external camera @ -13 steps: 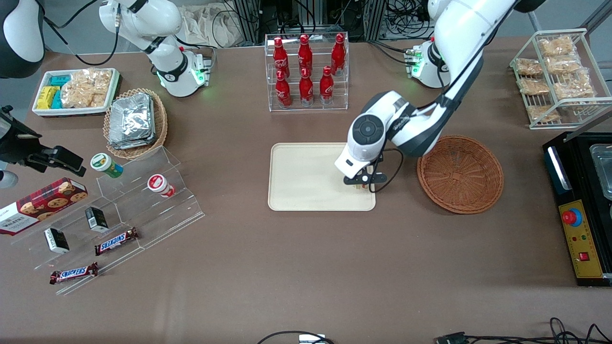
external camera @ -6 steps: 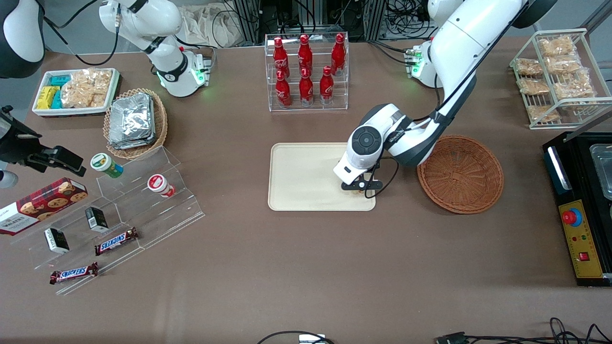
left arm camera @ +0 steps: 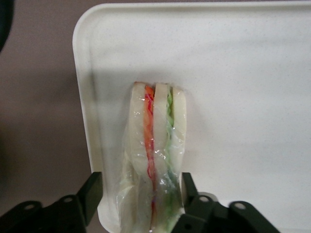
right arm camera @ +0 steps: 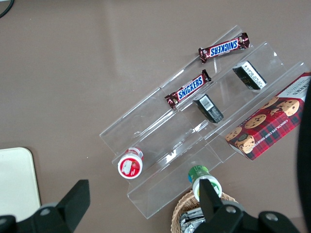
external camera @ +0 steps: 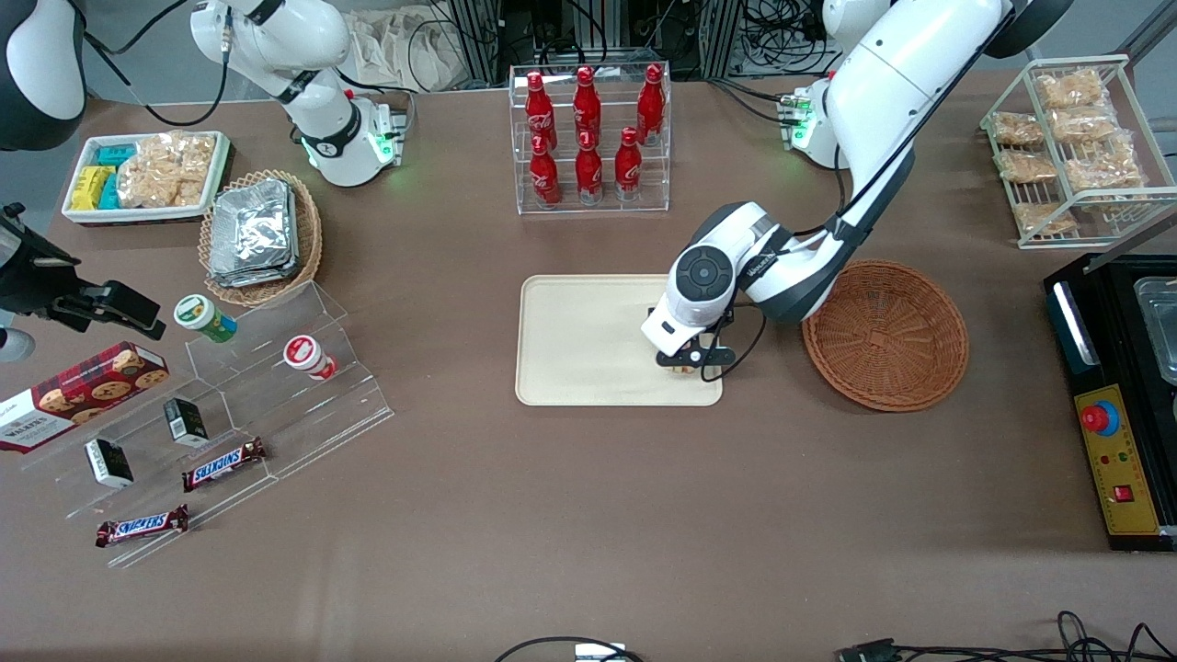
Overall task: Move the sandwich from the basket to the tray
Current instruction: 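Lower the sandwich onto the white tray with the left gripper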
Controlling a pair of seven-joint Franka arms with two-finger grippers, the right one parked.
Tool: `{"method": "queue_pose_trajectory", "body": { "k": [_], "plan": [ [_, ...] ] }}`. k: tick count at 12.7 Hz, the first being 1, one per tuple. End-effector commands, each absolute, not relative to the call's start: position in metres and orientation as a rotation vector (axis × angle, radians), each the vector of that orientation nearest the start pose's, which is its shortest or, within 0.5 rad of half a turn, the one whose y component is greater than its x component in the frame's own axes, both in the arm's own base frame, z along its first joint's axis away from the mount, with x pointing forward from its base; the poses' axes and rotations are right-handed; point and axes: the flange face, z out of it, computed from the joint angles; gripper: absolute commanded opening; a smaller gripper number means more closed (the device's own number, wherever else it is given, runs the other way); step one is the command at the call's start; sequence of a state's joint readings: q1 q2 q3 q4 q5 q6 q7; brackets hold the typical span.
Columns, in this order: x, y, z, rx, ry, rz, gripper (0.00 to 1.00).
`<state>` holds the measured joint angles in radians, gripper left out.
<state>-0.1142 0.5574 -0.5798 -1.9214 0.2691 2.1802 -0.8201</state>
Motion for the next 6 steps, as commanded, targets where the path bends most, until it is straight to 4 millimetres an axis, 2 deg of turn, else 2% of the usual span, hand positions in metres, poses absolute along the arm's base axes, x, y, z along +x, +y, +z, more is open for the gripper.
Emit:
{"method": "queue_pose_trajectory", "body": {
  "k": [1, 3, 5, 6],
  "plan": [
    [0.481, -0.368, 0.237, -3.05, 0.034, 0.295, 1.0],
    [0.486, -0.367, 0.261, -3.062, 0.009, 0.25, 1.0],
    [0.511, -0.351, 0.308, -3.036, -0.071, 0.232, 1.0],
    [0.516, -0.349, 0.338, -3.025, -0.098, 0.252, 1.0]
  ]
}}
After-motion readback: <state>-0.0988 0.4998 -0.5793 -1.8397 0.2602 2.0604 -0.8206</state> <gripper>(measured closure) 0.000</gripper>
